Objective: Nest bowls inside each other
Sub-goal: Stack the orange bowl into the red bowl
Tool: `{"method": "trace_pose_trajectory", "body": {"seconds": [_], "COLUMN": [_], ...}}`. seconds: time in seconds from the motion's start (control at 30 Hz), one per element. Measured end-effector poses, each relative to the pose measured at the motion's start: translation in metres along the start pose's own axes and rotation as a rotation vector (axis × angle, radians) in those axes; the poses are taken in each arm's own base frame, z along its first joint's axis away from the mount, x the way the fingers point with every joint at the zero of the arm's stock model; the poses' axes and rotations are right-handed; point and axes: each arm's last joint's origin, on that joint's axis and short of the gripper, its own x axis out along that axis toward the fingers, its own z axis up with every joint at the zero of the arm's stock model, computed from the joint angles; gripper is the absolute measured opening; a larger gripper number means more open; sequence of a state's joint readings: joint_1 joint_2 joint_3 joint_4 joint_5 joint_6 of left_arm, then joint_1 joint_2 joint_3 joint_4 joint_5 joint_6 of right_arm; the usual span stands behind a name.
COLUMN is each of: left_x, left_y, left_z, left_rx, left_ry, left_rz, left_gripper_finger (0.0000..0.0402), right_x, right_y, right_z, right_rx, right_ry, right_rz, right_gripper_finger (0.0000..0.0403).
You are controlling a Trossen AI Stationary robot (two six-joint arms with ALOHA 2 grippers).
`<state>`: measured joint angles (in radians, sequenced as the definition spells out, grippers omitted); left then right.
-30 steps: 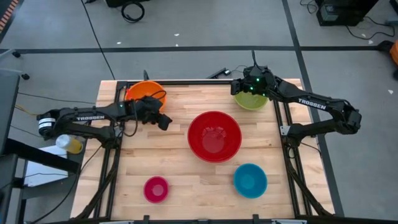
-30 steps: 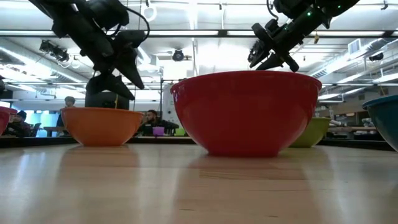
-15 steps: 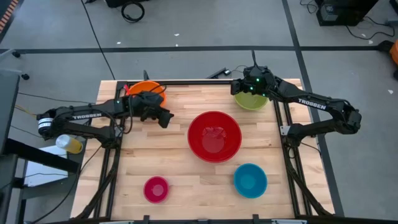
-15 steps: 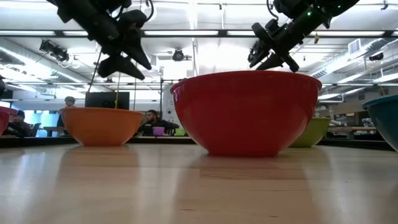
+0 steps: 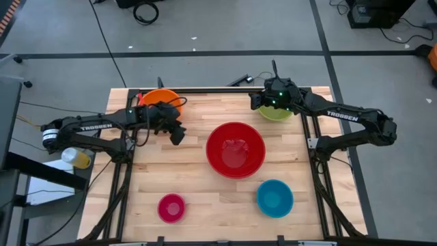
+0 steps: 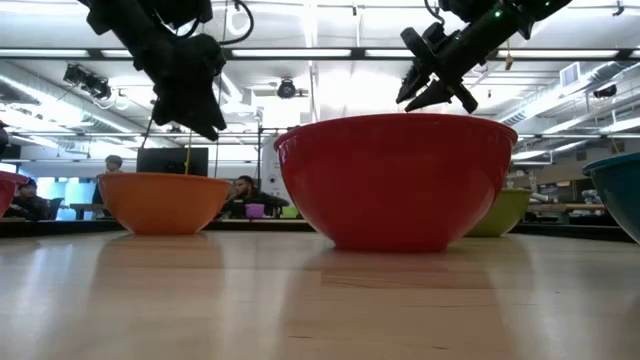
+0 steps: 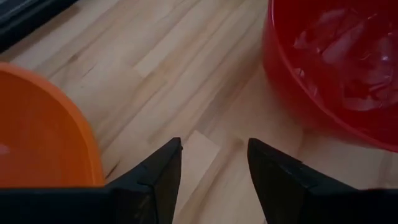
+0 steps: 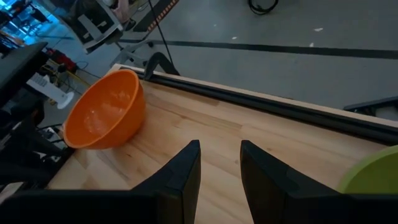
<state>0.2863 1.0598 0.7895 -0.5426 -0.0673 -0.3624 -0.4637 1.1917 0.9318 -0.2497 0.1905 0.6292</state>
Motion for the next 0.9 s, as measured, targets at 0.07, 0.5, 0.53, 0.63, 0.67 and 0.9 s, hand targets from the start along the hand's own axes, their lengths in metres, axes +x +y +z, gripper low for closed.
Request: {"method": "trace_pose_trajectory", "body": {"seconds": [0.07,0.5,0.53,0.63,0.67,0.9], "left_x": [0.003,0.05,0.05,0.05,0.049,0.043], "left_y": [0.0,-0.018,-0.019,-0.024,-0.025,-0.026], "left_z": [-0.001,-0.013,-0.013,-0.015,-0.015,-0.008], "left_rx": [0.006,0.044,0.033,0.048,0.063,0.14], "left_ry": [0.013,0.165,0.164,0.159,0.158,0.14], "left_rz": [0.005,0.018,0.015,0.022,0.03,0.114], "left_gripper_finger": [0.0193,0.027,0.027,0.027,0.027,0.027], "right_x": [0.0,-0.001,-0.001,-0.001,-0.001,0.0], "right_y": [0.0,-0.001,-0.001,-0.002,-0.002,-0.006], "right_z": [0.0,-0.009,-0.009,-0.009,-0.009,-0.005], "right_rx": [0.0,-0.001,0.0,-0.003,-0.008,-0.034], "right_ry": [0.001,0.084,0.082,0.074,0.073,0.096], "right_rz": [0.001,-0.022,-0.024,-0.037,-0.039,-0.007], "right_gripper_finger": [0.0119,0.0119,0.0119,0.0119,0.0119,0.0119]}}
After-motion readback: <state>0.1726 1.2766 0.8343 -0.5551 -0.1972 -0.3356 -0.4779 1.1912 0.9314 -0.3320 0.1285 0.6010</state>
